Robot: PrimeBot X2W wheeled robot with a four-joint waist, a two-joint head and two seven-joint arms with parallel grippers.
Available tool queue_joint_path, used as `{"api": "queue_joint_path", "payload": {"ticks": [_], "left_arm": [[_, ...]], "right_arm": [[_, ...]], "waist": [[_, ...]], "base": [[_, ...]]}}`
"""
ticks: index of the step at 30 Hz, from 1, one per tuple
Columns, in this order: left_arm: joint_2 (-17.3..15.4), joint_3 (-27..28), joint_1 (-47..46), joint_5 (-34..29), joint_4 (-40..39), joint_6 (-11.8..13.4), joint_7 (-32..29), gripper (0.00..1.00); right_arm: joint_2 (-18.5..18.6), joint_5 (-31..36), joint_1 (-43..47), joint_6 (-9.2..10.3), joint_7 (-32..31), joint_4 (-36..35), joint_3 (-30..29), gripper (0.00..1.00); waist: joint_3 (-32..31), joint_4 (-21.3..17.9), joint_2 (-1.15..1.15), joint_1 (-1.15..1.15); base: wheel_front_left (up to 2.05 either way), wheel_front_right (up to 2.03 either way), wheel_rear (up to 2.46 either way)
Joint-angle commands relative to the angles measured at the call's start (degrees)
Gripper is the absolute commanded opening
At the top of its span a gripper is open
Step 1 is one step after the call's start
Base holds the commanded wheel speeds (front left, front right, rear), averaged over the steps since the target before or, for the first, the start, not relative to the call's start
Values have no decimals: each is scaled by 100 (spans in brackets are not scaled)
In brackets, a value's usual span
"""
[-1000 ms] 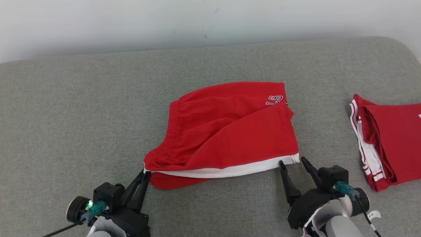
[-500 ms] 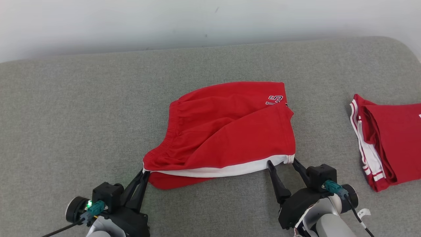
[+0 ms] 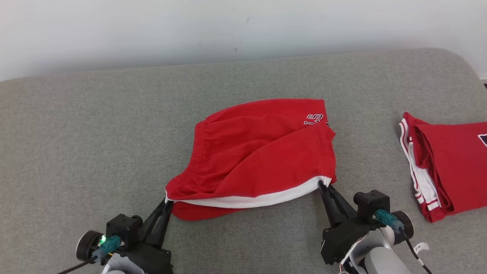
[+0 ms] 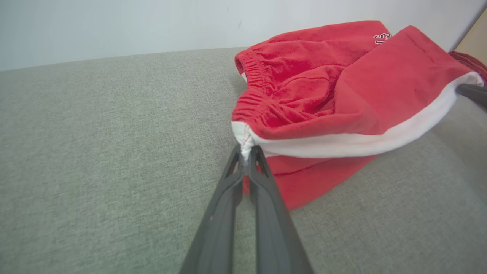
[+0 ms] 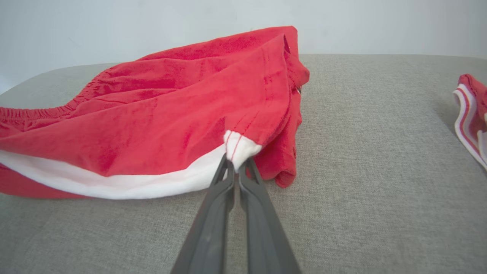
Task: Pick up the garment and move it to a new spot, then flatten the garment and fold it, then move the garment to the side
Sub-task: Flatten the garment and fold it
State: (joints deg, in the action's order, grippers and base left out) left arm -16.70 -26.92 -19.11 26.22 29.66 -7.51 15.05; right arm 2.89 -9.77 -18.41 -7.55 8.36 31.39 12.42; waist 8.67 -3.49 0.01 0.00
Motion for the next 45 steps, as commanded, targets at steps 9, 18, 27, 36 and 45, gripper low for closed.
{"api": "queue_joint_path", "payload": {"ticks": [9, 18, 27, 36, 45], "left_arm": [[-166, 89, -290, 458, -427, 8, 15, 0], [-804, 4, -1847, 1653, -845, 9, -501, 0], [-1162, 464, -4112, 2370, -1026, 24, -1087, 0], [-1060, 1057, -6104, 2353, -942, 357, -858, 0], [-879, 1418, -6975, 2275, -783, 388, -185, 0]], "right_arm": [[75, -167, -443, 16, -106, -362, 44, 0], [582, -928, -2330, 16, -851, -641, 773, 0], [987, -1231, -4867, 16, -1175, -194, 777, 0], [853, -1003, -6643, 21, -794, 404, 164, 0], [558, -137, -7627, 23, 129, 826, -513, 0]], "waist": [[-17, -125, -1, 0], [775, -383, -1, 0], [2284, -560, -1, 0], [3079, -641, -1, 0], [3251, -710, -1, 0]], "base": [[0, 0, 0], [0, 0, 0], [0, 0, 0], [0, 0, 0], [0, 0, 0]]}}
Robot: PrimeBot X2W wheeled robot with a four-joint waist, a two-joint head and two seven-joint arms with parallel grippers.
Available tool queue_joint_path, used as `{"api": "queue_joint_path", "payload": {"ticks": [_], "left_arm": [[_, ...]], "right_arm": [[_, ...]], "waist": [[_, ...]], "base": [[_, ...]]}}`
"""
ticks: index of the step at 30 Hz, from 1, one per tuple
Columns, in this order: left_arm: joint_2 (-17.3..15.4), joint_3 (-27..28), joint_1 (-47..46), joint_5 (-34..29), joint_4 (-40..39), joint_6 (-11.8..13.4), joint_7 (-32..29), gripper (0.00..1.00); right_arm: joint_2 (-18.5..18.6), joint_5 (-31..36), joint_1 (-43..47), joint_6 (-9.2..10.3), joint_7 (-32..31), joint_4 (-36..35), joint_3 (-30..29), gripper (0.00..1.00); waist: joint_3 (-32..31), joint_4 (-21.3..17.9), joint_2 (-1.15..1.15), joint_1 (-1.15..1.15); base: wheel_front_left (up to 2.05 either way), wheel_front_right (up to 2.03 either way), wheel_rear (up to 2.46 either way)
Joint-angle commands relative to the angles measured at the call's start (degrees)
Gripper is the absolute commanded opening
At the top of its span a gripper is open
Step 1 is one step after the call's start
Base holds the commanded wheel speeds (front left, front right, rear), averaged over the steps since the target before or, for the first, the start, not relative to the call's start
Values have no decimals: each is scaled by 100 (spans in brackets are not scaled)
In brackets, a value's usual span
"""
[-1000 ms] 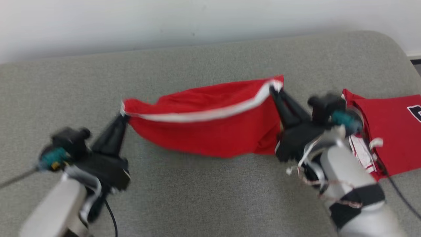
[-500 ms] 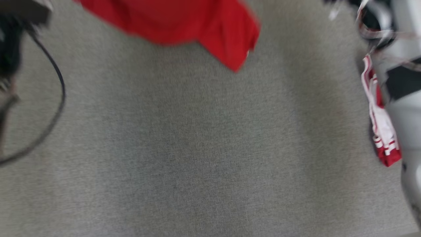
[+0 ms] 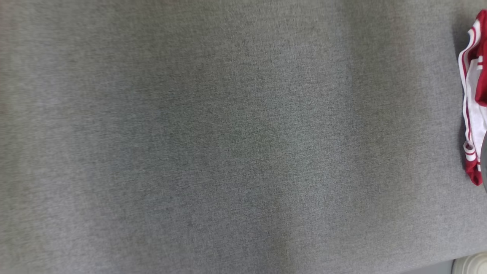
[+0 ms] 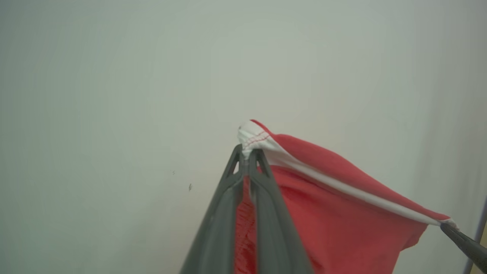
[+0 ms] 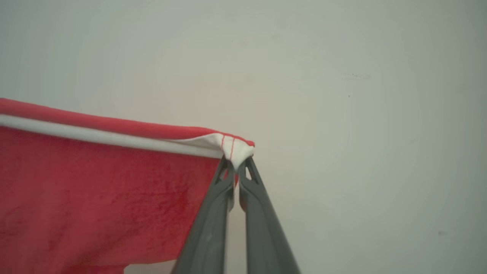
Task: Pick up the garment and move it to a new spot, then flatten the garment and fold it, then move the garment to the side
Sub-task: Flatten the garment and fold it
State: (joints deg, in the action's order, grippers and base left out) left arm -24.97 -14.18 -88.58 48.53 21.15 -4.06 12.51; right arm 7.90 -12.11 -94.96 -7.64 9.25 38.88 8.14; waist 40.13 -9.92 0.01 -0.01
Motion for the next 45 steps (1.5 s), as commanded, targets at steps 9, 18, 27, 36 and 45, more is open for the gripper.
{"api": "queue_joint_path", "payload": {"ticks": [9, 18, 27, 36, 45], "left_arm": [[62, -138, 1038, 140, 310, -258, 202, 0], [73, -630, 2973, 625, -170, -341, 251, 0], [92, -861, 5048, 795, -533, -323, 269, 0], [318, -1239, 7044, 67, -849, 80, 267, 0], [284, -1147, 8516, -179, -1248, 385, 268, 0]], "right_arm": [[2, 343, 681, 29, -41, 468, 448, 0], [549, -617, 2370, 25, -726, -428, 1328, 0], [1312, -1337, 4749, 25, -2356, -2065, 1253, 0], [1468, -1761, 7702, 25, -4847, -4373, 387, 0], [1095, -1570, 10056, 26, -6513, -5773, -564, 0]], "waist": [[-99, 83, -1, 1], [-1109, 307, -1, 1], [-2293, 438, -1, 1], [-3169, 552, -1, 1], [-3451, 701, -1, 1]], "base": [[0, 0, 0], [0, 0, 0], [0, 0, 0], [0, 0, 0], [0, 0, 0]]}}
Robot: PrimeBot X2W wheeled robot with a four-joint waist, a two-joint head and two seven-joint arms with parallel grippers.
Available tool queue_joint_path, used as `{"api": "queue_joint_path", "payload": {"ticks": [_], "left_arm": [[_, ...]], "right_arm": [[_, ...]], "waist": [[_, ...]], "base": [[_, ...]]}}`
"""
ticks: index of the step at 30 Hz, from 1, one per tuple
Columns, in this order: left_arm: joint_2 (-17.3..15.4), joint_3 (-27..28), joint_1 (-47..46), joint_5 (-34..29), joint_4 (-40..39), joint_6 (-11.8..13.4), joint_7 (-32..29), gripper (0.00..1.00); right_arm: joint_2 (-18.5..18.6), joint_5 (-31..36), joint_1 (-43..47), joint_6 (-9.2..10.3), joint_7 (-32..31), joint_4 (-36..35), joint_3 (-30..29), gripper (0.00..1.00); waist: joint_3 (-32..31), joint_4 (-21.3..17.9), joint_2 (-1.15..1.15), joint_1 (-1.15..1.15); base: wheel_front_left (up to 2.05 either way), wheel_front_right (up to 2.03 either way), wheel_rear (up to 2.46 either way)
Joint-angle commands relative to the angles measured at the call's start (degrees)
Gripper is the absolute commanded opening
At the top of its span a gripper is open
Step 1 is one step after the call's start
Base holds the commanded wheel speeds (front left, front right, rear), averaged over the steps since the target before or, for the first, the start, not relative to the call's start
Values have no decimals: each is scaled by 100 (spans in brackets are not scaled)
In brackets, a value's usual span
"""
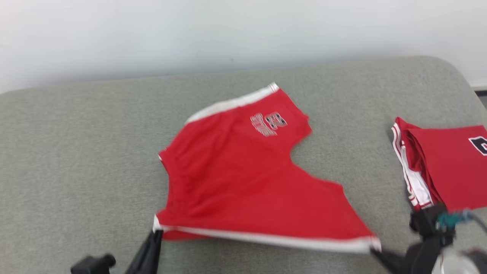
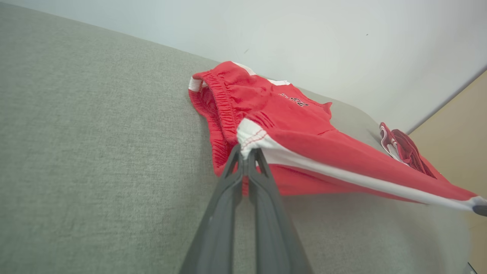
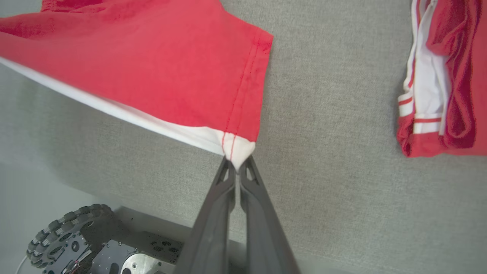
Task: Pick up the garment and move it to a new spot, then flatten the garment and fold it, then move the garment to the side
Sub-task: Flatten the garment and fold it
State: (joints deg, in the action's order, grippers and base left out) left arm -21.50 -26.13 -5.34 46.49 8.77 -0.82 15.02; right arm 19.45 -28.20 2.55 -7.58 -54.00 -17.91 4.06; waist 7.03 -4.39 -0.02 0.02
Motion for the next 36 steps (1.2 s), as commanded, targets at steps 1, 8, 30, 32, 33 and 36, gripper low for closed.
{"api": "queue_joint_path", "payload": {"ticks": [1, 8, 30, 32, 33, 36], "left_arm": [[-107, -17, 304, -12, -22, 46, -24, 0], [-319, -508, 780, -191, -146, -7, -478, 0], [401, -351, -907, 70, -283, 80, -750, 0], [484, -359, -1129, 5, -162, 140, -783, 0], [530, -362, -1233, 0, -91, 157, -792, 0], [647, -355, -1526, -60, 128, 253, -829, 0]], "right_arm": [[-117, 51, 521, 20, -345, -199, -234, 0], [-450, 141, 1537, 20, -1488, -747, -704, 0], [635, 163, -2197, 19, -185, 1061, 94, 0], [663, 197, -2639, 19, 18, 1463, 269, 0], [653, 220, -2854, 19, 128, 1666, 328, 0], [639, 292, -3452, 19, 485, 2254, 561, 0]], "waist": [[-152, 177, 2, -2], [-183, 285, 2, -2], [425, 723, 2, -2], [548, 782, 2, -2], [614, 815, 2, -2], [799, 906, 2, -2]], "base": [[0, 0, 0], [0, 0, 0], [0, 0, 0], [0, 0, 0], [0, 0, 0], [0, 0, 0]]}}
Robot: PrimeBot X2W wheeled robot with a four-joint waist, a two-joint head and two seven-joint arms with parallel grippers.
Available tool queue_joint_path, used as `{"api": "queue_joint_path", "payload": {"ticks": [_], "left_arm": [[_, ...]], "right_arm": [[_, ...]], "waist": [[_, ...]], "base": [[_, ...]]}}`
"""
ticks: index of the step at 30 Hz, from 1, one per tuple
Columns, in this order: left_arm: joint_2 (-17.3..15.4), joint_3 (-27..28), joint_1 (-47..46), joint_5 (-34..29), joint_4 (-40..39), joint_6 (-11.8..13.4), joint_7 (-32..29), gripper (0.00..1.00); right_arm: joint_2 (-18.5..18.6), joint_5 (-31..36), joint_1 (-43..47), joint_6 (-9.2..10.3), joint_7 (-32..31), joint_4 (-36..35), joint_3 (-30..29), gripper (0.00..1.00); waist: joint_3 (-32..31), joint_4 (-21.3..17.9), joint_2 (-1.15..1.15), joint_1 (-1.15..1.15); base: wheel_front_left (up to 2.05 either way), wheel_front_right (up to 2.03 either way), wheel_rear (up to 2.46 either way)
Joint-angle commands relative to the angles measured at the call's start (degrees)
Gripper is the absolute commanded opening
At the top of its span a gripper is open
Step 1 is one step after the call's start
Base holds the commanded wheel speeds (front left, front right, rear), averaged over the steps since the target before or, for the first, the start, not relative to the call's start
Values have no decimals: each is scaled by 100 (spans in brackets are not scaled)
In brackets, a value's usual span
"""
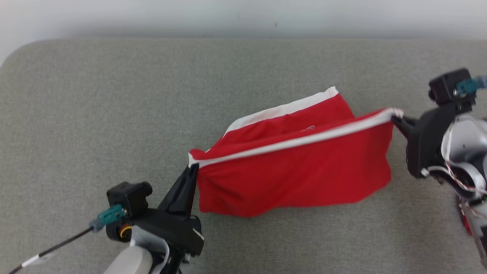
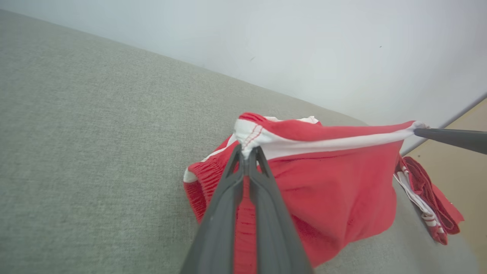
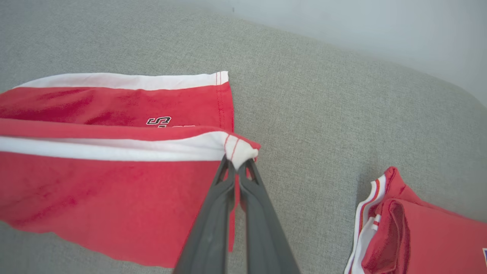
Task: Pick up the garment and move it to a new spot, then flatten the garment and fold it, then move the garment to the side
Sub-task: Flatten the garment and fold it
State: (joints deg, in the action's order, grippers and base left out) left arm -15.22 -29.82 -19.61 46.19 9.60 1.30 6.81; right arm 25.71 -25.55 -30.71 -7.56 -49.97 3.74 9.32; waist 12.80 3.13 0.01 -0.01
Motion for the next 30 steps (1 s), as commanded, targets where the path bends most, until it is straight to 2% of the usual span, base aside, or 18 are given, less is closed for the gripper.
{"api": "queue_joint_path", "payload": {"ticks": [1, 7, 11, 12, 13, 14, 15, 16, 21, 24, 28, 30], "left_arm": [[50, 27, -196, -58, 124, 93, -2, 0], [293, 72, -686, -158, 513, 279, 84, 0], [445, 68, -928, -188, 736, 318, 158, 0], [463, 46, -984, -220, 792, 300, 175, 15], [463, 46, -984, -220, 792, 300, 175, 15], [492, 46, -1031, -236, 838, 302, 208, 46], [522, 47, -1067, -241, 894, 308, 232, 100], [537, 37, -1106, -263, 942, 304, 265, 100], [565, -31, -1157, -323, 1159, 214, 396, 100], [480, 21, -1049, -471, 1205, 258, 625, 100], [404, 306, -675, -812, 1028, 377, 834, 100], [421, 686, -430, -1158, 661, 450, 842, 100]], "right_arm": [[-24, 22, -311, 18, 220, 272, 122, 0], [-203, 155, -1223, 18, 916, 1322, 474, 0], [-353, 281, -1624, 18, 1337, 1924, 636, 0], [-389, 309, -1715, 18, 1467, 2061, 668, 0], [-389, 309, -1715, 18, 1467, 2061, 668, 0], [-411, 346, -1800, 18, 1585, 2170, 705, 0], [-441, 353, -1856, 18, 1686, 2298, 744, 85], [-495, 334, -1899, 18, 1802, 2413, 761, 100], [-557, 162, -2025, 18, 2078, 2805, 1008, 100], [-528, -21, -1974, 18, 2180, 2918, 1028, 100], [-507, -264, -1735, 18, 2135, 3069, 924, 100], [-468, -367, -1634, 18, 2083, 3121, 861, 100]], "waist": [[286, 185, -1, 1], [623, 343, -1, 1], [756, 433, -1, 1], [771, 447, -1, 1], [771, 447, -1, 1], [784, 461, -1, 1], [789, 469, -1, 1], [790, 475, -1, 1], [645, 461, -1, 1], [469, 418, -1, 1], [206, 349, -1, 1], [117, 328, -1, 1]], "base": [[0, 0, 0], [0, 0, 0], [0, 0, 0], [0, 0, 0], [0, 0, 0], [0, 0, 0], [0, 0, 0], [0, 0, 0], [0, 0, 0], [0, 0, 0], [0, 0, 0], [0, 0, 0]]}}
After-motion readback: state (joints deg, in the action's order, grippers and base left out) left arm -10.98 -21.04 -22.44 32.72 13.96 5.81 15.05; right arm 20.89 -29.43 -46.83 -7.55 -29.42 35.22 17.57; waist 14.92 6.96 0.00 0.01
